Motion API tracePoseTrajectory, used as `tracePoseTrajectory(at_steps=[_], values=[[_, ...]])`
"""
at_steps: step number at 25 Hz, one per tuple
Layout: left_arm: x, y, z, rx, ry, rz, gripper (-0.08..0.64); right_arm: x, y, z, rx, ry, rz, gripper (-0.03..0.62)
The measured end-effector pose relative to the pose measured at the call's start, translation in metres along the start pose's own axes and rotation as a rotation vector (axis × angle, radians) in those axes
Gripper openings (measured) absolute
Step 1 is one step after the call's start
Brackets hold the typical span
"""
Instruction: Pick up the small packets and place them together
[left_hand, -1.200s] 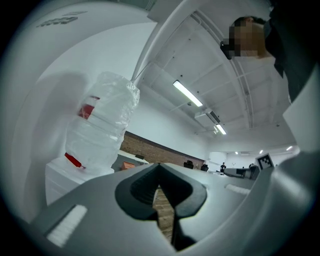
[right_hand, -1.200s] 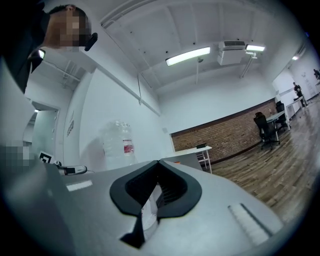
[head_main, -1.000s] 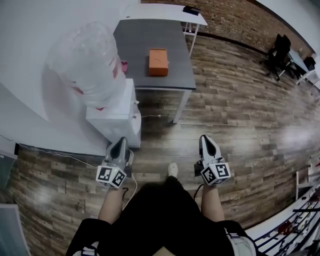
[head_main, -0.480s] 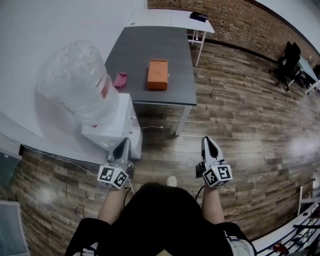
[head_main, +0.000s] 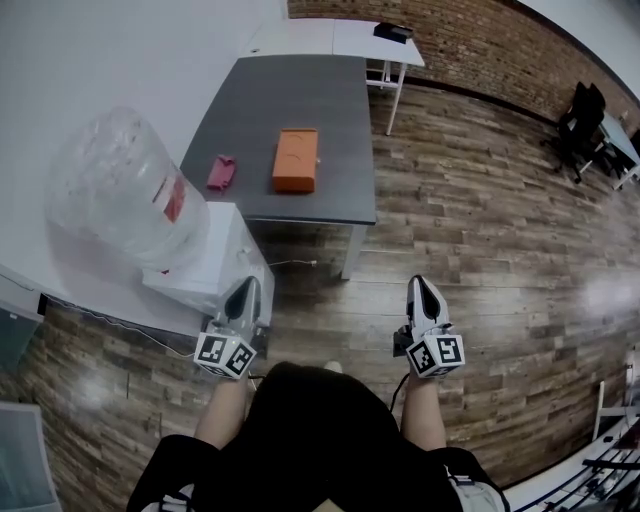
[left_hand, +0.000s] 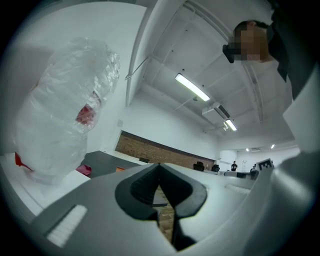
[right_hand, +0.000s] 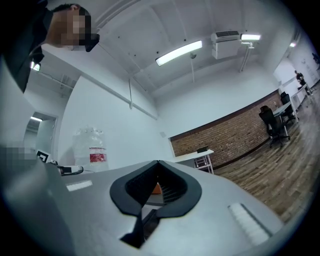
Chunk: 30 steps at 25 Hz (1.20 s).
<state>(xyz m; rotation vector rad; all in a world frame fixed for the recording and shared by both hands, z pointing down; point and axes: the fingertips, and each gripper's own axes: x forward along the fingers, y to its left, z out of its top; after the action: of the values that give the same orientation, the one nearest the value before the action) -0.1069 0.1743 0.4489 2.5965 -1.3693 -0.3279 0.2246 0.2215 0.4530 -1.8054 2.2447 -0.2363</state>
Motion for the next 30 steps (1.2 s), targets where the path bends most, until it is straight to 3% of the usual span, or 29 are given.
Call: tracePoseTrajectory(at_steps=[12,19,30], values=[[0.053,0.013,-0.018,-0.006,0.048,-0.030,0.000,0.026,-0.034,-0.012,0.017,0.040,-0.042,0.002],[0.132,0.041,-0.012,-0.006,0.025,-0.084,0.000,0.091,-0.052,-0.002,-0.010,0.024,-0.053,0.002],[0.212,0.098,0.000,-0.042,0.017,-0.076,0.000,0.206,-0.054,0.004,-0.026,0.051,-0.004,0.002]])
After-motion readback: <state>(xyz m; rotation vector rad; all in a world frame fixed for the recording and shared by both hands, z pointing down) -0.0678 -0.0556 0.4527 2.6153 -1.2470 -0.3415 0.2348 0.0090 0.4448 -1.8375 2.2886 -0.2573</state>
